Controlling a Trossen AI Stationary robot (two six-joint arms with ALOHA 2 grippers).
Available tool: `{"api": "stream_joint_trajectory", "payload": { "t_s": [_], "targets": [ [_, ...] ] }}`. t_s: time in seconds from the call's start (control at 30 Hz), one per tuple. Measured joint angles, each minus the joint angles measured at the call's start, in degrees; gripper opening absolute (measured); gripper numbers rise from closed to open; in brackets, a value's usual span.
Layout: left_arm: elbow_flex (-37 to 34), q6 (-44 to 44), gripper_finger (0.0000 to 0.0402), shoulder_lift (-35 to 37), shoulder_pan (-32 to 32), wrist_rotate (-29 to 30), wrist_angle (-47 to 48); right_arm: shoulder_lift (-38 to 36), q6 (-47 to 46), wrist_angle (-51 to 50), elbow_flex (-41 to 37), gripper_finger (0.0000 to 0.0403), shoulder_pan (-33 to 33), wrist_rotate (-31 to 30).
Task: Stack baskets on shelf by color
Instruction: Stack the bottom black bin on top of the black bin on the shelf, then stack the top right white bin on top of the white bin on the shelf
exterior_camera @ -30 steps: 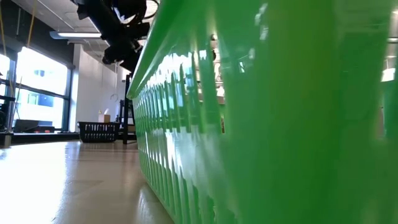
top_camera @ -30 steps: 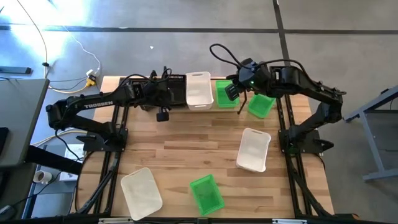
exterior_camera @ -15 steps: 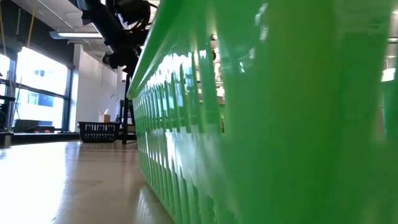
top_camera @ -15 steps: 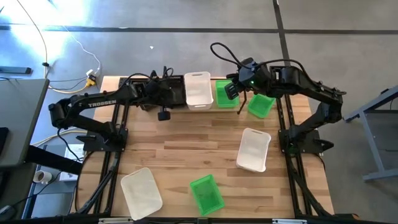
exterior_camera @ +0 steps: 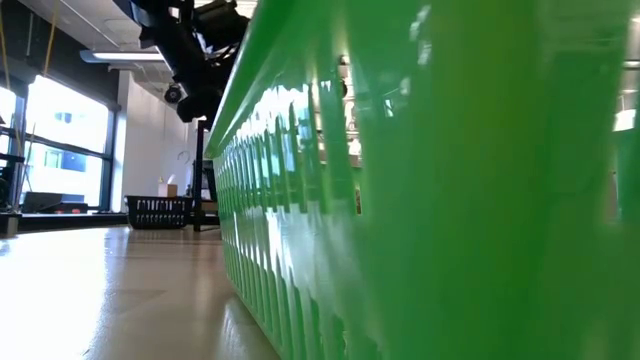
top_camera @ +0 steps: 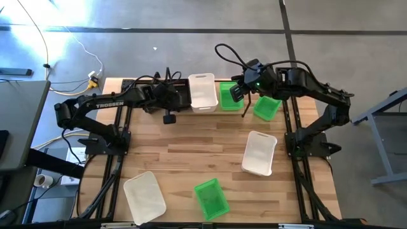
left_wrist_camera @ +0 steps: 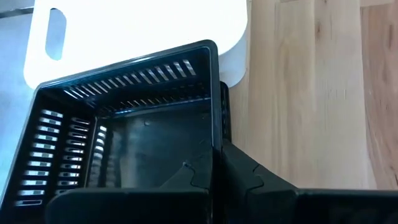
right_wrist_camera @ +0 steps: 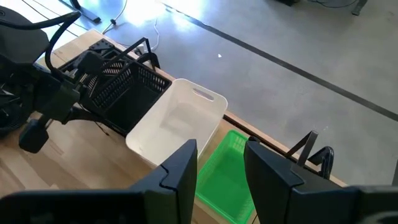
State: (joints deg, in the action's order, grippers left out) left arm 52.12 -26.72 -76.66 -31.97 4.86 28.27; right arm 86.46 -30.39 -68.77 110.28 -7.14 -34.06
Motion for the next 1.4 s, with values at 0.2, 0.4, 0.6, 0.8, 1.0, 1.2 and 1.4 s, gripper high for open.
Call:
{"api": "stream_joint_trajectory", "payload": {
  "t_s": [0.2,0.4,0.6,0.8,1.0,1.2,1.4],
  "targets": [
    [0.0,0.1,0.0028,0.0,0.0,0.5,-0.1,0.0,0.0,0.0,0.0,0.0119,0.0,0.0],
    [0.0,-1.0,0.0069,0.0,0.2,0.3,-0.1,0.0,0.0,0.0,0.0,0.0119,0.0,0.0],
    [0.8,0.9,0.0115,0.0,0.2,0.3,0.4,0.0,0.2,0.0,0.0,0.0119,0.0,0.0],
    [5.1,3.9,0.0137,0.0,0.2,0.8,1.0,0.0,0.9,-0.1,0.0,0.0119,0.0,1.9],
    [10.7,5.8,0.0132,0.0,0.2,1.9,6.4,0.0,0.9,-2.2,-0.5,0.0119,0.0,10.4],
    [12.5,12.2,0.0131,2.1,1.4,1.8,9.9,0.0,0.4,-4.4,-4.4,0.0119,0.0,20.6],
    [12.6,18.0,0.0131,6.0,4.4,0.9,12.7,0.1,0.4,-5.2,-10.1,0.0119,0.2,28.0]
  ]
}}
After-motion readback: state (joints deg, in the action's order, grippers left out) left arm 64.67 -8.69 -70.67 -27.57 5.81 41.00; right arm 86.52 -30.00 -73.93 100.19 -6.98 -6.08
